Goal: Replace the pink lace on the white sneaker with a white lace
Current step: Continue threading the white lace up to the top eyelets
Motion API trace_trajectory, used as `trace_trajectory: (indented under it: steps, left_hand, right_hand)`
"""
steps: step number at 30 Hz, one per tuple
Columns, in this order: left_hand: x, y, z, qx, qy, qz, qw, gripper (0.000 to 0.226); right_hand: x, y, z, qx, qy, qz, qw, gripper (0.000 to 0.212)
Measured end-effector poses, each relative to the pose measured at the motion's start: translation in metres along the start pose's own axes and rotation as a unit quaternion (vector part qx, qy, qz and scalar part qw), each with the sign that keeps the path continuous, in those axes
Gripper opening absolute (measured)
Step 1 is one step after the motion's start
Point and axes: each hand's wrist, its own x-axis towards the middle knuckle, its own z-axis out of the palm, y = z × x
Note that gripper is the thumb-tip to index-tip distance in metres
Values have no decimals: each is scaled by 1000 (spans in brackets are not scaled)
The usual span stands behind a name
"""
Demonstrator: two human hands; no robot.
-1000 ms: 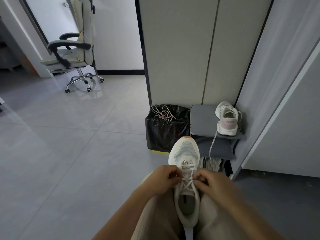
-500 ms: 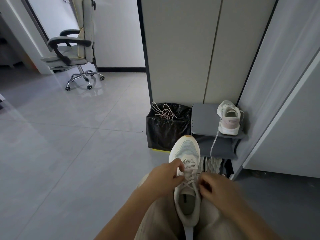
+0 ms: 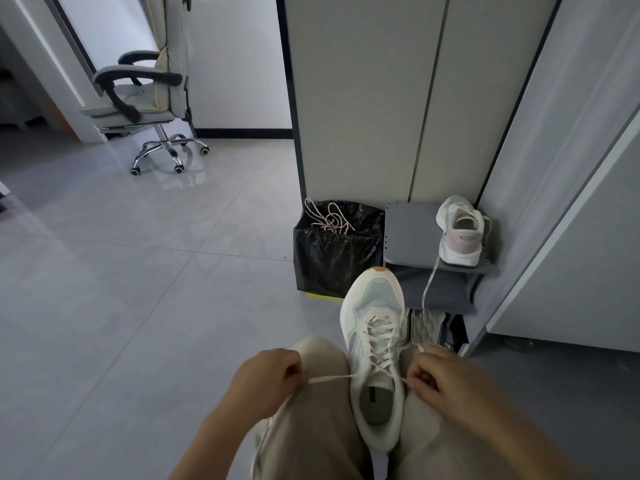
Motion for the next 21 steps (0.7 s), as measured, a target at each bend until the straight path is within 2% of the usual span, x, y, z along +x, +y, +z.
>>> trace_trajectory:
  steps: [2,4,6,8,10,12,17,21]
  left_hand:
    - [2,8,4,9,78,56,995,10]
    - [7,27,10,-31,133,109,985,18]
    - [15,47,19,-49,135,167,975,22]
    - [25,62,29,-20,145,220,964,16]
    - [33,72,33,41,157,239,957,12]
    - [39,78,33,80,157,254,951,21]
    - [44,77,33,127,181,309,925,21]
    - [40,72,40,131,227,326,908,6]
  right_hand:
    - [0,-4,-1,1,4,-9,1000,8]
    - [-1,-8,0,0,5,-12,1000,9]
    - [-2,-11,2,2,7,0,1000,13]
    - [-1,-12,6,1,16,7,1000,22]
    - [1,-11,6,-3,10,20,1000,16]
    - [1,-9,4,-6,13,33,999,11]
    - [3,-8,3,-12,20,35,999,3]
    - [5,-9,4,-22,25,33,999,13]
